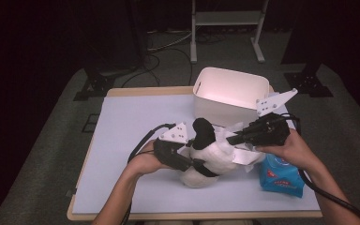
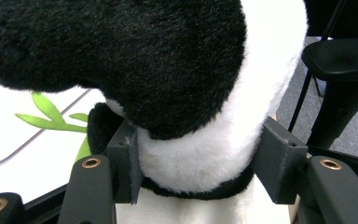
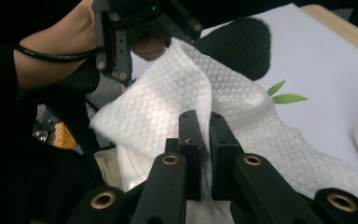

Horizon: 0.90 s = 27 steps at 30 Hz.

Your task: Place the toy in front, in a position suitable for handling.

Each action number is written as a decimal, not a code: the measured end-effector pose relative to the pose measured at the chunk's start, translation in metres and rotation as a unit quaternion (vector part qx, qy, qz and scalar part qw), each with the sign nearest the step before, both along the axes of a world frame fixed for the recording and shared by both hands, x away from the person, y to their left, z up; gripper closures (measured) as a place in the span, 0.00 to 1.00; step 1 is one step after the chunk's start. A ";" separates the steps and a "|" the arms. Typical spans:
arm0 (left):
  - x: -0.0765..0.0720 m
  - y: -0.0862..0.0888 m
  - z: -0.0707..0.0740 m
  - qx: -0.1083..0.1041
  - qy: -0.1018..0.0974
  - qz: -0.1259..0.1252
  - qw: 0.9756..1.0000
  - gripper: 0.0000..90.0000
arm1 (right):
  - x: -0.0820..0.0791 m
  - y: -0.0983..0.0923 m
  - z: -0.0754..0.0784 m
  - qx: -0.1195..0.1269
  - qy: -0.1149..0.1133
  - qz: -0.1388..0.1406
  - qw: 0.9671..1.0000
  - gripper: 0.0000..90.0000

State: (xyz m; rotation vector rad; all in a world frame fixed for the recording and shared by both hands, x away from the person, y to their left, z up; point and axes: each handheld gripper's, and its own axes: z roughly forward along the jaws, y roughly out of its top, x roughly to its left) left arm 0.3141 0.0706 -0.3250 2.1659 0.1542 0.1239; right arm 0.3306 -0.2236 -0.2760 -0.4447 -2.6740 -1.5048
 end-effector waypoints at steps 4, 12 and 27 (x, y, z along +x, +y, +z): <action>-0.003 -0.005 -0.001 0.003 -0.003 -0.011 1.000 0.46 | 0.002 0.006 0.003 -0.003 -0.001 0.002 1.000 0.95; -0.007 -0.014 -0.001 0.011 -0.006 -0.028 1.000 0.46 | 0.009 0.022 0.010 -0.004 -0.007 0.006 1.000 0.94; -0.002 -0.012 0.000 0.001 0.004 -0.022 1.000 0.47 | 0.005 0.009 0.007 -0.005 -0.001 0.001 1.000 0.94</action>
